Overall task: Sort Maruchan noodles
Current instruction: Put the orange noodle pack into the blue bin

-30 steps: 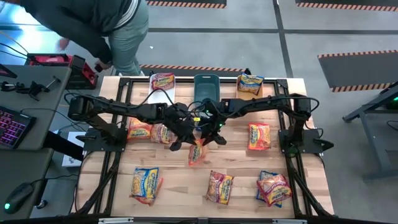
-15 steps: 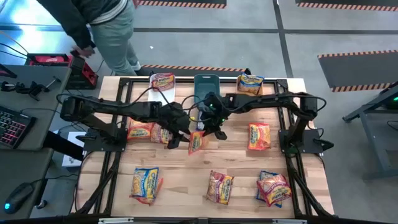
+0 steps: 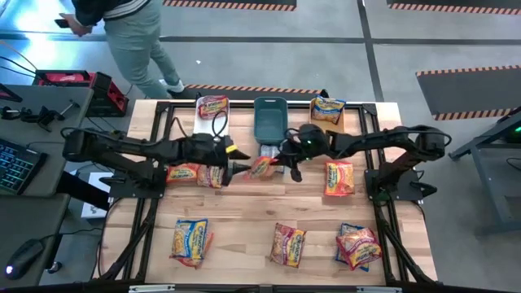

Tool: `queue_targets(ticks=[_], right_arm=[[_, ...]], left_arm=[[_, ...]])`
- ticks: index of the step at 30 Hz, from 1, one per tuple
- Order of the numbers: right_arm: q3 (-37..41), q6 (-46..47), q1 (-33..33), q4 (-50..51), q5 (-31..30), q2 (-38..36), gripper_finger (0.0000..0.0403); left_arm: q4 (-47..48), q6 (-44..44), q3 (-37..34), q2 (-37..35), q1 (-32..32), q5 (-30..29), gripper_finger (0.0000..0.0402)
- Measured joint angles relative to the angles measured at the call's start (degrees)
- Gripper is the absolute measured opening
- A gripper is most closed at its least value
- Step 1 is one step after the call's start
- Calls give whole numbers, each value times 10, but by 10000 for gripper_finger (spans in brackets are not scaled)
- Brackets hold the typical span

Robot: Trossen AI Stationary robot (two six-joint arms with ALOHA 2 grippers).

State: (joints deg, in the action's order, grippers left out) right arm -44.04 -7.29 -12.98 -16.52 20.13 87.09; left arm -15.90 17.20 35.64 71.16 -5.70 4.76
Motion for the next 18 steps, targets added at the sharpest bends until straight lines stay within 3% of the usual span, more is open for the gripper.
queue_targets(ticks=[5,11,14,18], right_arm=[[35,15,6,-78,-41,-2,0],[37,10,21,-83,-68,-1,0],[37,10,25,-90,-81,-1,0],[37,10,25,-97,-80,-1,0]], left_arm=[[77,50,44,30,-15,21,226],[153,-23,110,82,-3,-18,266],[190,-62,145,99,3,-64,270],[220,-84,172,110,5,-76,271]])
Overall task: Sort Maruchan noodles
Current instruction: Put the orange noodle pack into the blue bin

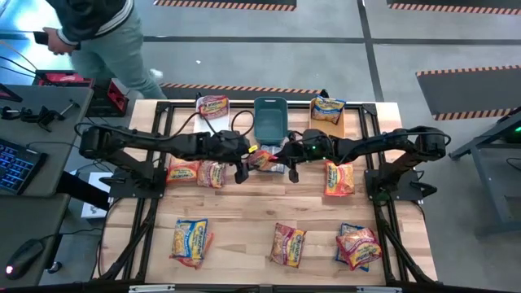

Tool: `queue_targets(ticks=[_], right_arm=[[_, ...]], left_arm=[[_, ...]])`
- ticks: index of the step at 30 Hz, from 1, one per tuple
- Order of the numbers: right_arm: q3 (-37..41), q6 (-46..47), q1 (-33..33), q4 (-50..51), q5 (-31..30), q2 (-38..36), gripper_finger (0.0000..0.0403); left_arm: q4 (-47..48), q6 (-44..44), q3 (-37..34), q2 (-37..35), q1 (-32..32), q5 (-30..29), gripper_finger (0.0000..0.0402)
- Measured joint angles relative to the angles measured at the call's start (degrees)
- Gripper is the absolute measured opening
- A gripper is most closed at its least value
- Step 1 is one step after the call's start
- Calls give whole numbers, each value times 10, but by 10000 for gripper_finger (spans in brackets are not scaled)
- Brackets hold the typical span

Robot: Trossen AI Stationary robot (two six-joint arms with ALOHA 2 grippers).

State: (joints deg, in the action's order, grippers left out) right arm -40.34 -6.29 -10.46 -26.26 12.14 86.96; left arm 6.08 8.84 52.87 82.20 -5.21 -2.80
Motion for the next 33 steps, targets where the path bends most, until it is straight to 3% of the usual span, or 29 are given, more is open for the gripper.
queue_targets(ticks=[11,20,27,33], right_arm=[[0,-1,0,-11,1,0,0],[-1,-1,0,-28,4,0,0],[-1,-1,0,-40,0,0,0],[-1,33,1,-43,-14,0,12]], left_arm=[[76,-5,29,-7,0,-6,271],[54,-20,29,6,0,8,261],[48,-50,29,5,-12,16,166],[48,-59,29,5,-32,66,75]])
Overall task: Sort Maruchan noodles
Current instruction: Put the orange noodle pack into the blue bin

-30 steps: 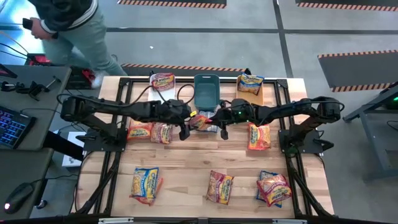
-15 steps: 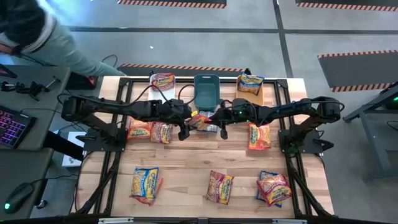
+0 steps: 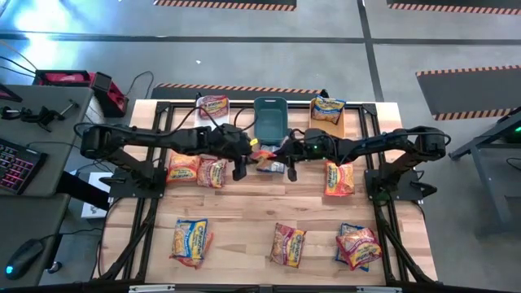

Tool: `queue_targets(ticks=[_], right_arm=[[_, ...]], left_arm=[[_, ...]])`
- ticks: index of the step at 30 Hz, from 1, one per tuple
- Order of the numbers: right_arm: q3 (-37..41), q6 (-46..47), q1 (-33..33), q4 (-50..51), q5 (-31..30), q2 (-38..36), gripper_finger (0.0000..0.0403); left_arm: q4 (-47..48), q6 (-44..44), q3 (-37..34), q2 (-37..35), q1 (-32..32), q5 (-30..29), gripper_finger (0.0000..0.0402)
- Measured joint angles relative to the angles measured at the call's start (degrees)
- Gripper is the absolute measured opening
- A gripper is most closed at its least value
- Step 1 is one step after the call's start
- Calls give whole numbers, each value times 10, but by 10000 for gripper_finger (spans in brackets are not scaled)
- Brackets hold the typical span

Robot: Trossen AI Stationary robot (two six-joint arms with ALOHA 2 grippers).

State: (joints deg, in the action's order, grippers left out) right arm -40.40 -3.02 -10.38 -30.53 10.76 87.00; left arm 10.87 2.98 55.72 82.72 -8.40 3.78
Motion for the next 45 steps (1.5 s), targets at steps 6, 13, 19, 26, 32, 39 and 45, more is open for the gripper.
queue_targets(ticks=[6,13,19,26,32,39,45], right_arm=[[0,6,1,3,-49,0,72],[-1,-52,-1,62,-132,-47,129],[0,-85,-11,197,-203,-132,111],[63,-74,-56,144,-200,-170,15],[115,-58,-78,82,-183,-177,16],[121,-55,-80,85,-181,-177,3],[121,-47,-80,86,-164,-177,1]], left_arm=[[72,-43,25,-1,-24,15,48],[202,-167,131,-2,-89,19,46],[293,-250,248,66,-170,54,45],[383,-352,435,227,-230,54,45],[445,-426,602,361,-258,47,45],[510,-460,753,490,-273,36,45],[536,-470,783,540,-275,-18,45]])
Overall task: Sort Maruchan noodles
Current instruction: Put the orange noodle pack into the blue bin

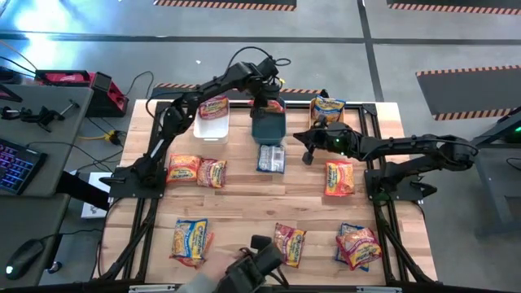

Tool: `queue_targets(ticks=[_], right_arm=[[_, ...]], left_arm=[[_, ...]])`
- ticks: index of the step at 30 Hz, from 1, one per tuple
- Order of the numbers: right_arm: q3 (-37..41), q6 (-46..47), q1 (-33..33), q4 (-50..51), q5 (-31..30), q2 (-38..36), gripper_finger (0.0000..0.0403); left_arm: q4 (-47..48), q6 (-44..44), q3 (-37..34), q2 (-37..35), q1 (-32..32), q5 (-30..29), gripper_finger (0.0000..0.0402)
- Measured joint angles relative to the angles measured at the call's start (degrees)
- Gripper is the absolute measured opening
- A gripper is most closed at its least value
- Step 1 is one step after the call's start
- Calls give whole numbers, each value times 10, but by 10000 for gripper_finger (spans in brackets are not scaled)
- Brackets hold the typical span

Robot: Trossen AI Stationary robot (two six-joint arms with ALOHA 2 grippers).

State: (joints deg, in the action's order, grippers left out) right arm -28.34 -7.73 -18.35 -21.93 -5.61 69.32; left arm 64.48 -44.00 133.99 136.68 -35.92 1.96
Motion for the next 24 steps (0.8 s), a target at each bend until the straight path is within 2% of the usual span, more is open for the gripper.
queue_targets(ticks=[14,21,24], right_arm=[[0,-1,0,-17,2,0,0],[0,-2,0,-24,19,0,0],[0,-2,0,-27,29,0,0]], left_arm=[[70,40,11,2,-12,25,45],[62,68,10,2,-19,32,44],[65,73,10,2,-24,52,45]])
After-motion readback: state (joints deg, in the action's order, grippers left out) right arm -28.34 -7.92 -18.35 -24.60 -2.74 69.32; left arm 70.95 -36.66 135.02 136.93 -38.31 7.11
